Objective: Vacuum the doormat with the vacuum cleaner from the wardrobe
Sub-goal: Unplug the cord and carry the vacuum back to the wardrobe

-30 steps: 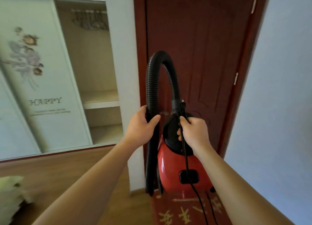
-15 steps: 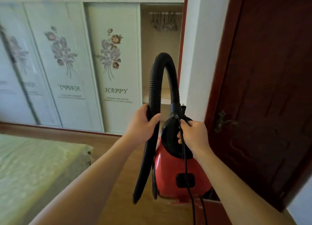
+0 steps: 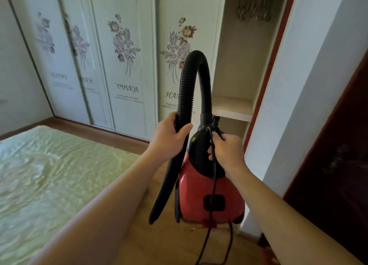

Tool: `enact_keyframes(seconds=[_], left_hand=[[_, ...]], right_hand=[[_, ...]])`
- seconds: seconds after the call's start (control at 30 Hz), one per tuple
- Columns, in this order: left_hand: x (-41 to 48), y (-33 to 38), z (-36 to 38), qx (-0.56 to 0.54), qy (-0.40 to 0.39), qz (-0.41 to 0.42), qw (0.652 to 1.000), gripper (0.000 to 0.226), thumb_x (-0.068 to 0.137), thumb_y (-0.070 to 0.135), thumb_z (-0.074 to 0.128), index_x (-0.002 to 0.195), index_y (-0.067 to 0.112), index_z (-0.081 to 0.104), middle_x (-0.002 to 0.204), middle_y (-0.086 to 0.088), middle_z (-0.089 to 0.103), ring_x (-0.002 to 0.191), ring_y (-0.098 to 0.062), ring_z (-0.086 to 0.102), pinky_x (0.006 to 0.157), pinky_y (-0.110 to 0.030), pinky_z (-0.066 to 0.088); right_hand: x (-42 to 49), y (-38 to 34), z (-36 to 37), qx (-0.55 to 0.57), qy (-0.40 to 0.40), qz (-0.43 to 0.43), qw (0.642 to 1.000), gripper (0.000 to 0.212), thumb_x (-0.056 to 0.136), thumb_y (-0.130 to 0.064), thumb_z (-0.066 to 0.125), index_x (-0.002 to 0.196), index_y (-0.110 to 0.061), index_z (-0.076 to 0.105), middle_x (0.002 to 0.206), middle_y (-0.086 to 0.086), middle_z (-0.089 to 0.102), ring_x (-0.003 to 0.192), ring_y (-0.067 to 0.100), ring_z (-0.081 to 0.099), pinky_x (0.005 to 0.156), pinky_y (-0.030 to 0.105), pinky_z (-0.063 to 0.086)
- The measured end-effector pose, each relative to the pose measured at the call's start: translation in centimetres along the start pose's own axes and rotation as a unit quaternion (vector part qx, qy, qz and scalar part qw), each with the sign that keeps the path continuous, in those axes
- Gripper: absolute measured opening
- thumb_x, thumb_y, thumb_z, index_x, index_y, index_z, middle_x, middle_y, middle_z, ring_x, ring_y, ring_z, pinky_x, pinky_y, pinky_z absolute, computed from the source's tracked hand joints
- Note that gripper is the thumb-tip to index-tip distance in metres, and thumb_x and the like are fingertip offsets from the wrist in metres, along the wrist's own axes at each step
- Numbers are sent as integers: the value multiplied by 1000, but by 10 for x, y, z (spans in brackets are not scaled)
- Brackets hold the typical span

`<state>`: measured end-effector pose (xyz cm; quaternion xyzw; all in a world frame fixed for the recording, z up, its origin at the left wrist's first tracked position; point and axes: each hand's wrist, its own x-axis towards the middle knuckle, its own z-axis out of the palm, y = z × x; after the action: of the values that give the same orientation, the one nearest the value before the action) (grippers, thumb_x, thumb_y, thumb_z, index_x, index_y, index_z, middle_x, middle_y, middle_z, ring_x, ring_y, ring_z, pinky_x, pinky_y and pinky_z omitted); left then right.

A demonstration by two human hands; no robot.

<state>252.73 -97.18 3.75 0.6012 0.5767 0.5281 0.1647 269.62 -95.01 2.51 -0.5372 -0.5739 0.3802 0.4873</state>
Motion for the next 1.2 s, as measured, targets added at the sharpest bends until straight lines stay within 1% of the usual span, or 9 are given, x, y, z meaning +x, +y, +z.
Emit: enact_keyframes(seconds=[0.13,0.27,0.4,0.5,0.6,0.8,0.97,1.1,1.2], left_hand=[[23,-26,-16,10,23,-11,1000,14,97,28,66,108,25,57,94,6,67,88,-11,64,77,-27,51],[52,-57,-21,49,46,-26,997,14,98,29,65,108,24,56,90,9,64,79,0,59,64,-11,42],[96,-88,-13,85,68,-39,993,14,97,30,66,106,25,57,87,12,64,76,4,58,61,-9,38],[137,-105,-2,99,82,-47,991,13,96,29,67,102,24,57,82,13,63,69,10,57,58,-7,39],[179,-117,12,104,97,-52,988,14,95,29,68,104,24,59,83,11,64,70,9,58,59,-8,40],[259,-138,40,77,137,-38,987,12,93,27,70,102,30,62,85,14,67,79,2,63,71,-20,46],[313,-162,50,72,145,-40,986,15,92,26,71,105,28,64,89,13,69,84,-2,66,77,-23,52],[355,-192,49,66,145,-49,986,22,92,25,71,114,26,66,94,16,71,87,3,65,78,-19,50],[387,-217,47,57,147,-47,986,24,92,25,72,116,24,67,95,15,71,88,0,66,80,-21,52]], right_hand=[[30,3,41,-14,-20,-8,1000,40,103,-25,52,79,2,70,56,7,67,43,19,62,55,36,54],[69,13,75,12,-53,-3,999,39,102,-26,53,78,1,68,53,6,65,42,19,60,53,36,52],[123,22,99,11,-84,-8,996,39,102,-26,53,77,-1,68,55,5,66,43,17,60,49,28,51],[172,27,112,21,-109,-7,994,37,102,-25,52,78,-2,68,56,5,66,44,18,60,52,30,51],[224,27,121,44,-133,-3,990,36,102,-25,53,78,-2,67,54,5,64,42,18,57,51,32,50],[319,20,132,48,-148,-21,988,34,102,-25,54,75,-8,68,56,7,65,42,17,58,52,30,51],[377,19,152,31,-147,-36,988,35,102,-25,53,77,-5,68,58,7,66,42,17,59,51,30,52],[420,24,178,21,-151,-40,987,35,101,-25,54,78,-3,68,61,11,68,43,18,60,56,37,54],[451,28,206,8,-151,-46,987,35,101,-25,54,77,-4,68,62,11,69,43,18,60,56,36,54]])
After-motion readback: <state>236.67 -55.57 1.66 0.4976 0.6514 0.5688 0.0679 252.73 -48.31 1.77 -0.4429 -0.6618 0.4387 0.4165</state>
